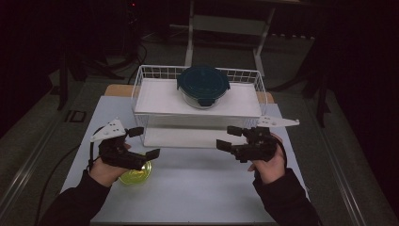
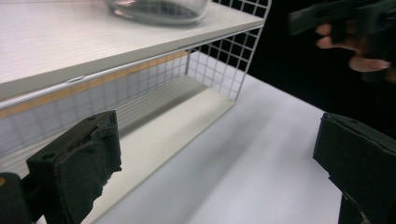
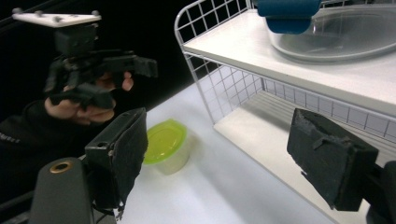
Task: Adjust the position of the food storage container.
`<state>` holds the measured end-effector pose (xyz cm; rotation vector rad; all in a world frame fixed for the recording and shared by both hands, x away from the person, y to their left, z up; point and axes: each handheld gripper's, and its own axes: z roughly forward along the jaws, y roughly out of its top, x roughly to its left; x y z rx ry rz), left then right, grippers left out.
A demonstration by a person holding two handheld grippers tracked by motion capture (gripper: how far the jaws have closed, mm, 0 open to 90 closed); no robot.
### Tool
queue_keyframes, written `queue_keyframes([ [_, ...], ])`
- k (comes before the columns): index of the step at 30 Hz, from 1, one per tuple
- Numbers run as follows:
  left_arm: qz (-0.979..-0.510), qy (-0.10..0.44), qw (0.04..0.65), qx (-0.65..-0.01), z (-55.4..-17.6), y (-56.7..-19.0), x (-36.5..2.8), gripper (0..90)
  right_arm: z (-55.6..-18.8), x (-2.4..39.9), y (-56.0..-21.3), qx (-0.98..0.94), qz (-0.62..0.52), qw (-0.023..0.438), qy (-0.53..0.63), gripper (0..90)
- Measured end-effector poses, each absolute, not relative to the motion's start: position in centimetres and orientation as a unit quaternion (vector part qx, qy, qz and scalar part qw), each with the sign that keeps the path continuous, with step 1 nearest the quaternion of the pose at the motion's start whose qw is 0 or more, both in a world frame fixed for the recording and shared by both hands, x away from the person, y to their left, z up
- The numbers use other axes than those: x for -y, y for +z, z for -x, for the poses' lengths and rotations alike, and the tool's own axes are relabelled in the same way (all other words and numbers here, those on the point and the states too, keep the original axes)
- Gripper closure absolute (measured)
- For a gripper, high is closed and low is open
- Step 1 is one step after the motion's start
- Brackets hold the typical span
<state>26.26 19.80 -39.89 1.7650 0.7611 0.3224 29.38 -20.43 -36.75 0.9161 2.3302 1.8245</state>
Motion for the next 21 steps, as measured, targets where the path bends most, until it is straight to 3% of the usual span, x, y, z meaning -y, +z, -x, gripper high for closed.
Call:
queue_keyframes([
  [13, -0.749, 0.160, 0.541, -0.347, -25.1, -40.4, -24.3, 5.1, -26.9, 22.9, -39.7, -0.744, -0.306, 0.015, 0.594, 19.4],
  [21, -0.753, 0.164, 0.518, -0.371, -24.4, -42.4, -27.3, 28.1, -26.0, 23.6, -41.3, -0.741, -0.313, 0.006, 0.593, 19.6],
])
